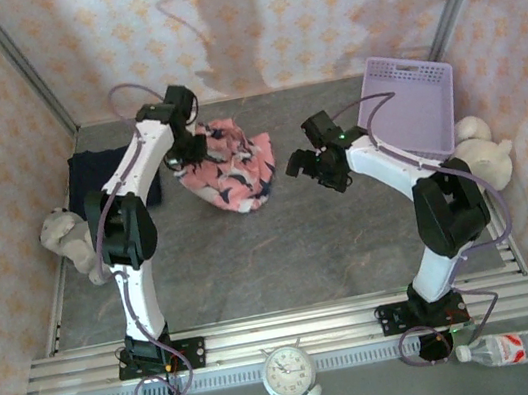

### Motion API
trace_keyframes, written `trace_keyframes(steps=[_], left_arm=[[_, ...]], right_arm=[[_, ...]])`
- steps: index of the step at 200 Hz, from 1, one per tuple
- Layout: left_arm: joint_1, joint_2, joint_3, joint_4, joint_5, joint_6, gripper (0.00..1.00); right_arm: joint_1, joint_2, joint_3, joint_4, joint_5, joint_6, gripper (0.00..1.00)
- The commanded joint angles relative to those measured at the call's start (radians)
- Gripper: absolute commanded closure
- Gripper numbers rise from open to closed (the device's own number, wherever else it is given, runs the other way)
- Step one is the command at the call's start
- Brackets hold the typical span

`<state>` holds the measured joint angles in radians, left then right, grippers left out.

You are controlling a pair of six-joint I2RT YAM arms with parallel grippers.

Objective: Fold and stack the mixed laundry pile

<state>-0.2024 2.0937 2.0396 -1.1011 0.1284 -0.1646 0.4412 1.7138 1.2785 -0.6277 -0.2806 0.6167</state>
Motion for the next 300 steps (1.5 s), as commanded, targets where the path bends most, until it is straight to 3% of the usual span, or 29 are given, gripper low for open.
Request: trace_keyframes(steps=[1, 50, 102, 138, 182, 207, 212, 217, 227, 238, 243, 246, 262, 300], left_arm=[[0.024, 0.063, 0.166, -0.16, -0.117, 0.095, 1.0], [0.09, 0.147, 0.383, -0.251, -0.135, 0.164, 1.0], [0.169, 0.068, 0.373, -0.263, -0.062, 0.229, 1.0], [0.273, 0.018, 0.366, -0.258, -0.029, 0.245, 1.0], [0.376, -0.018, 0.364, -0.252, 0.111, 0.238, 1.0], [0.424, -0.009, 0.359, -0.246, 0.067, 0.24, 1.0], [0.436, -0.003, 0.352, -0.239, 0.035, 0.233, 0.95], [0.449, 0.006, 0.343, -0.232, -0.005, 0.223, 0.82], [0.479, 0.036, 0.339, -0.229, -0.121, 0.189, 0.49], [0.509, 0.081, 0.361, -0.251, -0.247, 0.154, 0.21], [0.521, 0.098, 0.369, -0.258, -0.298, 0.134, 0.15], [0.527, 0.107, 0.374, -0.264, -0.329, 0.122, 0.02], [0.55, 0.118, 0.385, -0.268, -0.37, 0.091, 0.0], [0.548, 0.065, 0.375, -0.237, -0.275, 0.068, 0.0]], right_arm=[[-0.002, 0.008, 0.017, -0.046, 0.067, 0.0, 0.0], [-0.003, 0.074, 0.088, -0.088, 0.086, -0.002, 0.0], [-0.003, 0.153, 0.155, -0.113, 0.068, -0.006, 0.01], [-0.003, 0.199, 0.201, -0.125, 0.046, -0.009, 0.01], [-0.002, 0.247, 0.235, -0.141, 0.034, -0.014, 0.01], [-0.002, 0.27, 0.255, -0.145, 0.028, -0.012, 0.01], [-0.002, 0.273, 0.259, -0.147, 0.028, -0.011, 0.01], [-0.002, 0.274, 0.264, -0.148, 0.027, -0.012, 0.01], [-0.002, 0.277, 0.273, -0.151, 0.031, -0.017, 0.01], [-0.002, 0.275, 0.281, -0.16, 0.042, -0.024, 0.0], [-0.002, 0.275, 0.286, -0.166, 0.047, -0.026, 0.0], [-0.003, 0.276, 0.288, -0.168, 0.048, -0.029, 0.0], [-0.003, 0.269, 0.299, -0.182, 0.064, -0.039, 0.0], [-0.028, 0.234, 0.287, -0.183, 0.113, -0.074, 0.0]])
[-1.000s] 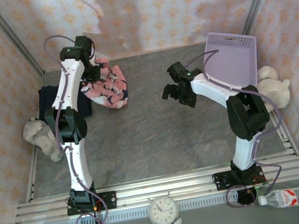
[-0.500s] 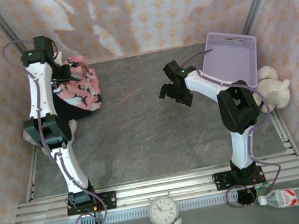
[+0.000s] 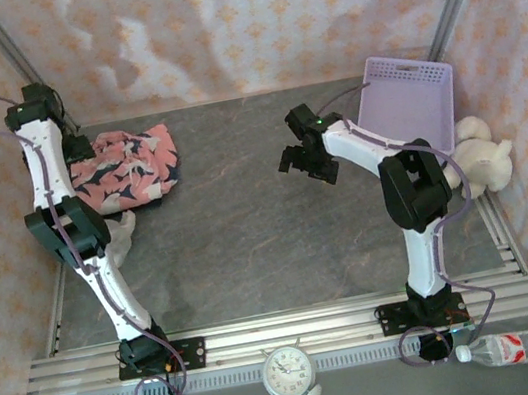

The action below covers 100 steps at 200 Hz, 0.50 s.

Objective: Fold and stack the mixed laundry pile

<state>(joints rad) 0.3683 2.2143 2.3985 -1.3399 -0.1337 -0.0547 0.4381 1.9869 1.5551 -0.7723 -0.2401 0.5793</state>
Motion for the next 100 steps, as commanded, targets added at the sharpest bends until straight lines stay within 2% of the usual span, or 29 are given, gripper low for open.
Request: trace_keyframes(steps=[1, 19, 35, 60, 79, 100], left_arm=[[-0.022, -0.057, 0.015, 0.002, -0.01, -0.042, 0.0], [-0.023, -0.094, -0.027, 0.024, 0.067, -0.057, 0.0], [-0.03, -0.153, -0.133, 0.083, 0.165, -0.077, 0.0], [-0.076, -0.311, -0.449, 0.259, 0.273, -0.089, 0.0], [-0.132, -0.446, -0.718, 0.427, 0.28, -0.091, 0.0], [-0.189, -0.553, -0.981, 0.595, 0.268, -0.09, 0.0]], right_arm=[[-0.025, -0.041, 0.01, -0.037, 0.074, -0.038, 0.01], [-0.049, -0.082, -0.03, -0.013, 0.107, -0.07, 0.01], [-0.068, -0.125, -0.077, 0.012, 0.17, -0.126, 0.01], [-0.092, -0.198, -0.175, 0.086, 0.299, -0.278, 0.01], [-0.103, -0.264, -0.317, 0.25, 0.411, -0.432, 0.0], [-0.157, -0.3, -0.446, 0.403, 0.398, -0.535, 0.0]])
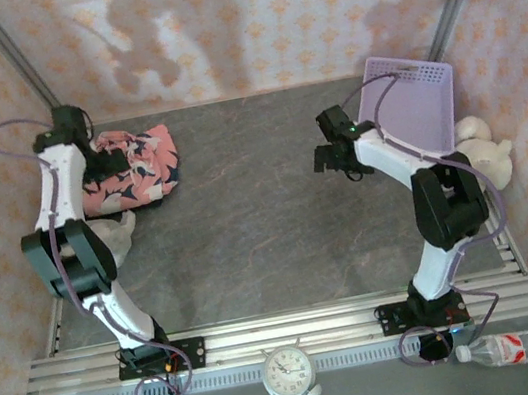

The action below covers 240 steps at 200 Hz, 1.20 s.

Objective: Fold and stack the mixed laundry pile

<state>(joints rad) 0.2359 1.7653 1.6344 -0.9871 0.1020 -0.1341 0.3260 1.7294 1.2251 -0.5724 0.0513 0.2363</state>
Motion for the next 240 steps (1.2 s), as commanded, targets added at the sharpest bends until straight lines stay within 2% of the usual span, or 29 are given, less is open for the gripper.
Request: trace_keyframes(steps=[1, 21, 45, 60, 78, 91, 104, 116, 132, 148, 160, 174, 182, 189, 197, 206, 214, 223, 240], left_arm=[[-0.06, -0.108, -0.228, 0.249, 0.029, -0.011, 0.0], [-0.092, -0.177, -0.437, 0.403, -0.007, -0.032, 0.0], [-0.12, -0.22, -0.618, 0.576, -0.056, -0.033, 0.0], [-0.159, -0.259, -0.732, 0.739, -0.107, -0.001, 0.0], [-0.221, -0.304, -0.851, 0.961, -0.196, 0.06, 0.0], [-0.238, -0.324, -0.924, 1.129, -0.217, 0.068, 0.0], [-0.242, -0.323, -0.999, 1.302, -0.239, 0.056, 0.0], [-0.257, -0.304, -1.039, 1.406, -0.317, 0.058, 0.0], [-0.277, -0.294, -1.08, 1.482, -0.379, 0.065, 0.0], [-0.311, -0.302, -1.144, 1.601, -0.428, 0.085, 0.0], [-0.315, -0.317, -1.191, 1.66, -0.425, 0.087, 0.0], [-0.314, -0.301, -1.191, 1.674, -0.398, 0.1, 0.0], [-0.316, -0.272, -1.227, 1.774, -0.403, 0.101, 0.0], [-0.316, -0.255, -1.266, 1.866, -0.411, 0.109, 0.0], [-0.317, -0.286, -1.253, 1.777, -0.402, 0.096, 0.0], [-0.316, -0.261, -1.246, 1.812, -0.403, 0.111, 0.0], [-0.316, -0.276, -1.218, 1.732, -0.389, 0.101, 0.0], [-0.312, -0.263, -1.227, 1.775, -0.383, 0.111, 0.0], [-0.313, -0.27, -1.218, 1.749, -0.357, 0.115, 0.0]], right_arm=[[-0.048, -0.043, -0.121, 0.208, 0.105, -0.196, 0.0], [-0.096, -0.048, -0.175, 0.285, 0.123, -0.259, 0.0], [-0.152, -0.061, -0.292, 0.505, 0.113, -0.314, 0.0], [-0.178, -0.073, -0.359, 0.66, 0.099, -0.328, 0.0], [-0.187, -0.077, -0.434, 0.834, 0.192, -0.354, 0.0], [-0.205, -0.09, -0.464, 0.864, 0.19, -0.329, 0.0], [-0.211, -0.128, -0.515, 0.922, 0.173, -0.327, 0.01], [-0.227, -0.179, -0.601, 1.032, 0.15, -0.312, 0.01], [-0.275, -0.233, -0.746, 1.227, 0.058, -0.283, 0.0], [-0.29, -0.177, -0.834, 1.462, 0.036, -0.276, 0.0], [-0.293, -0.215, -0.798, 1.314, 0.028, -0.271, 0.0], [-0.295, -0.191, -0.821, 1.404, 0.025, -0.274, 0.0], [-0.294, -0.212, -0.802, 1.333, 0.023, -0.272, 0.01], [-0.294, -0.203, -0.811, 1.369, 0.025, -0.274, 0.01], [-0.295, -0.203, -0.813, 1.373, 0.024, -0.275, 0.01], [-0.295, -0.21, -0.809, 1.353, 0.022, -0.274, 0.01], [-0.294, -0.203, -0.813, 1.371, 0.024, -0.275, 0.01], [-0.294, -0.208, -0.809, 1.354, 0.022, -0.273, 0.01], [-0.295, -0.208, -0.809, 1.356, 0.02, -0.275, 0.01]])
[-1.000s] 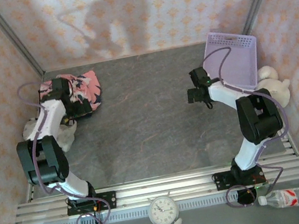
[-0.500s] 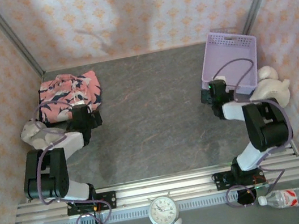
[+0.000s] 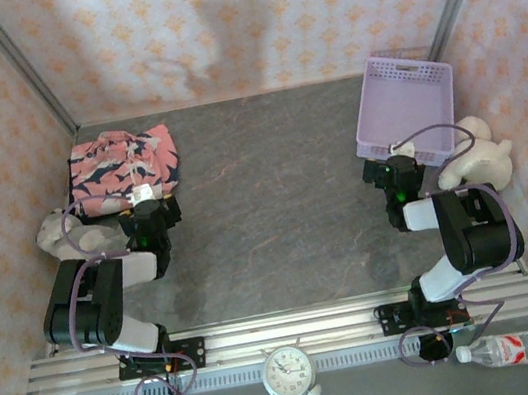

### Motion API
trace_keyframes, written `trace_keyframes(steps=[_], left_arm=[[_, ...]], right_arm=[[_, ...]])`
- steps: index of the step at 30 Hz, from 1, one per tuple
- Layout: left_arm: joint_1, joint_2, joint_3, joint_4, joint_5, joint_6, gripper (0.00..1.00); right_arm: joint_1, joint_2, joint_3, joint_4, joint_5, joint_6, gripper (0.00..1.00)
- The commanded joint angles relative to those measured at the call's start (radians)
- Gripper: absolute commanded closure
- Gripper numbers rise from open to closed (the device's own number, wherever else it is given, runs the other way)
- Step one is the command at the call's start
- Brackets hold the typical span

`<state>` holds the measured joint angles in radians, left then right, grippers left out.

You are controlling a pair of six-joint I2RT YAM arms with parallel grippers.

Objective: Fold and stack the mixed laundry pile

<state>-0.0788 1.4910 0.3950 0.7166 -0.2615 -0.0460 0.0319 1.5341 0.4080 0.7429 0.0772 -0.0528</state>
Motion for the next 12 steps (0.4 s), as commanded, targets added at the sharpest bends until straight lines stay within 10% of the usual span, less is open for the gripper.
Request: trace_keyframes(steps=[1, 12], left_arm=[[0.003, 0.004, 0.022, 0.043, 0.007, 0.027, 0.0], [0.004, 0.003, 0.022, 0.04, 0.007, 0.026, 0.0]], right_arm=[[-0.001, -0.012, 0.009, 0.041, -0.007, 0.014, 0.01], [0.0, -0.01, 0.011, 0.039, -0.03, 0.005, 0.01]])
